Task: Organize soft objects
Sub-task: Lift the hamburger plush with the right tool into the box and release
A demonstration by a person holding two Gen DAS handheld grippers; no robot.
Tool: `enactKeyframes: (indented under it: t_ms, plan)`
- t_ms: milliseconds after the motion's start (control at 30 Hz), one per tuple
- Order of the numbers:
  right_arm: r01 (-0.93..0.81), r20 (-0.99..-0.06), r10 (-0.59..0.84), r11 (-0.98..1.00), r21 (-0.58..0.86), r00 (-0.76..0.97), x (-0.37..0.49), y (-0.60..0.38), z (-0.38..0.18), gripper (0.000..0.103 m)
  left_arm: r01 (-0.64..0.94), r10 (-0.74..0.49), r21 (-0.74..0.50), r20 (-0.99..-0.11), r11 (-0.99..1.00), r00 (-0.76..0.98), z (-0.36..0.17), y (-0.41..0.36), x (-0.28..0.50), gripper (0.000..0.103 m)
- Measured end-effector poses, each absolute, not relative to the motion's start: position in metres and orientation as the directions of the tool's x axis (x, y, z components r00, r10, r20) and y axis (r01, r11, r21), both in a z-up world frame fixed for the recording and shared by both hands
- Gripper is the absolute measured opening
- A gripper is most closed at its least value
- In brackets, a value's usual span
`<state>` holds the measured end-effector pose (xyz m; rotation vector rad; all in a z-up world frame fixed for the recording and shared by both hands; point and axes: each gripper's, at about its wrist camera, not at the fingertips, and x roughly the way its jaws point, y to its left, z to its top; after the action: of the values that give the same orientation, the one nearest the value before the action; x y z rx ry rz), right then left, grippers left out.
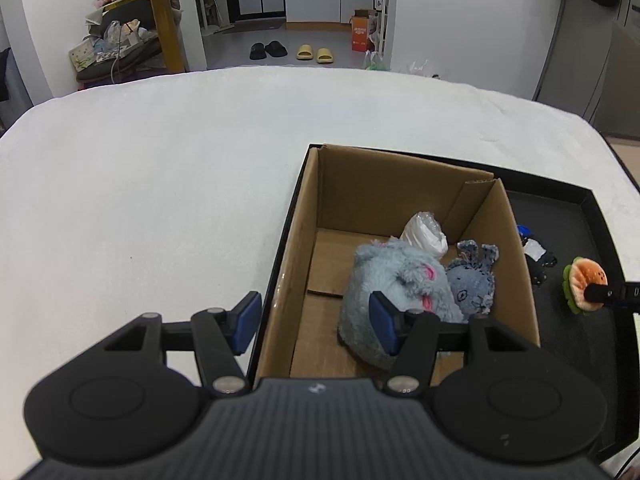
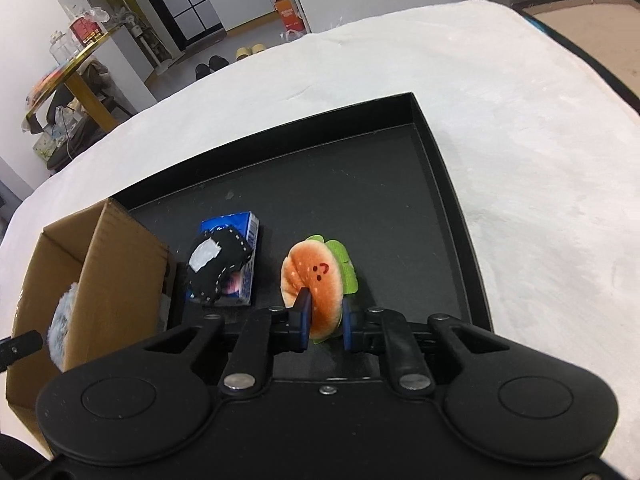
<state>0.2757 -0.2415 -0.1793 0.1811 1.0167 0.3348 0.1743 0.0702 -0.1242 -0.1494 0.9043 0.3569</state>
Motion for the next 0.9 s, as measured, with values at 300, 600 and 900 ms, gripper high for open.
enactKeyframes:
  t_ms: [300, 600, 900]
  plan:
    - [-0.198, -0.784, 0.324, 0.946, 0.258, 0.528, 0.261, -0.233, -0.154, 0.015, -0.342, 0.214, -0.002, -0.778, 0.94, 0.59, -0.117, 0.07, 0.162, 0.058]
    - [-0.191, -0.77, 0.279, 0.96, 0.206, 0.573, 0.245, -0.234, -0.133, 0.016, -0.344, 0.195, -0.036, -0.767, 0.938, 0.611, -0.113, 0.073, 0.154, 0.058]
    - [-0.207, -0.748, 0.265, 0.963, 0.173, 0.609, 0.232, -0.221, -0.113, 0.016, -0.325, 0.153, -0.076, -0.766, 0.943, 0.625, -0.106, 0.08, 0.155, 0.057]
